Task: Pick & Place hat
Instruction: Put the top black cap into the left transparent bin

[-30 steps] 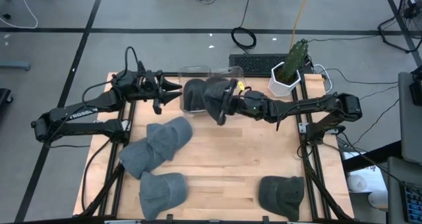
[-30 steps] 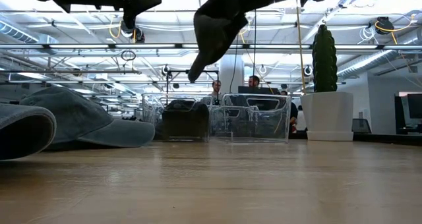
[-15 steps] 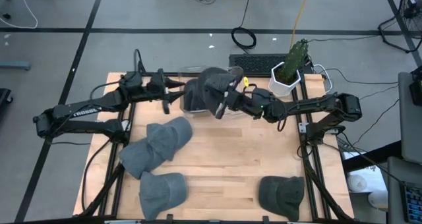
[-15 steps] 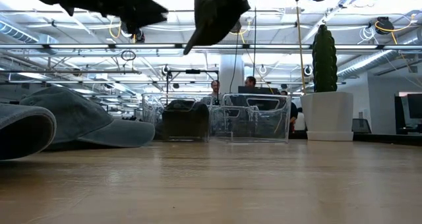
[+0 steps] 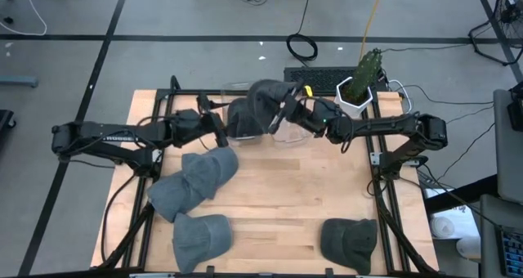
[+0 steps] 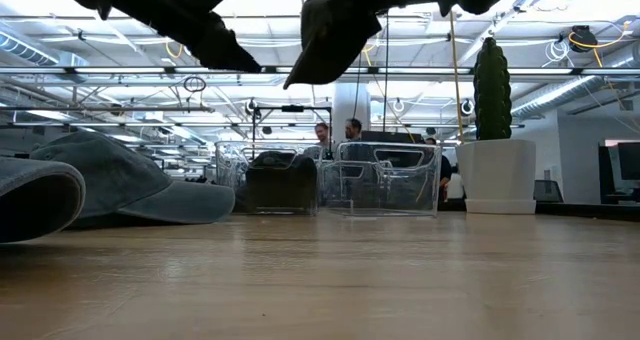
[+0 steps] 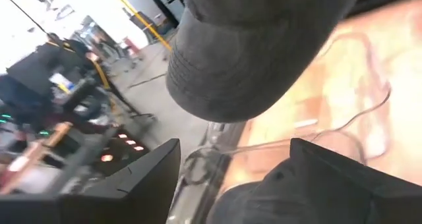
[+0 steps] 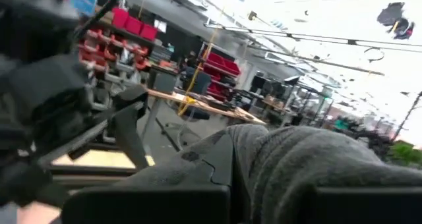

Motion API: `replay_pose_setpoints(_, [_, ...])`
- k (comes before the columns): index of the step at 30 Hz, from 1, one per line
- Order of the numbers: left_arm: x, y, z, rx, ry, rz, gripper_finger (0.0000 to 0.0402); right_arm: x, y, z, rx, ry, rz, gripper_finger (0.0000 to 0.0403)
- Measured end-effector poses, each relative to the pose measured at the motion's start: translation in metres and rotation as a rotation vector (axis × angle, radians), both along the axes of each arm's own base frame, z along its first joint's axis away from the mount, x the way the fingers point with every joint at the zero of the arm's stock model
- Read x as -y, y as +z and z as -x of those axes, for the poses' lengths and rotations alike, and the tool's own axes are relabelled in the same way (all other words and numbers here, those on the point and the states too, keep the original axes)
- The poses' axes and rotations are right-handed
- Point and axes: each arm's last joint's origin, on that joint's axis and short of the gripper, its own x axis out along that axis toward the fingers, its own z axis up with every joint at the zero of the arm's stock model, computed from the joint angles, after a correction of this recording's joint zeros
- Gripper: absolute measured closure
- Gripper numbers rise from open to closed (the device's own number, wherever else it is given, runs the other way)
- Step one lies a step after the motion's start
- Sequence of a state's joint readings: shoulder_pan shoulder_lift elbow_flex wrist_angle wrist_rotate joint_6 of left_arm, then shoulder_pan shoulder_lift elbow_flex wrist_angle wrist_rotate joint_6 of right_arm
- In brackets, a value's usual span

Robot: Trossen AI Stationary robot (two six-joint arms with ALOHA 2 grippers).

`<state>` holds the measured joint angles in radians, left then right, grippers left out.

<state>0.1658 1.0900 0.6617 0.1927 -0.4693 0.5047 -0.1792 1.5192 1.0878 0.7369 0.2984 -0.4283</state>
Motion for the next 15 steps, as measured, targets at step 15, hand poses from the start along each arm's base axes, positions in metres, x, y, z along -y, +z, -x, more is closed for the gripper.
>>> replay_pose_setpoints(15, [0.03, -0.012, -0.045, -0.057, -0.065, -0.428, 0.0148, 0.007, 0.007, 0.003, 0.117, 0.087, -0.051, 0.0403])
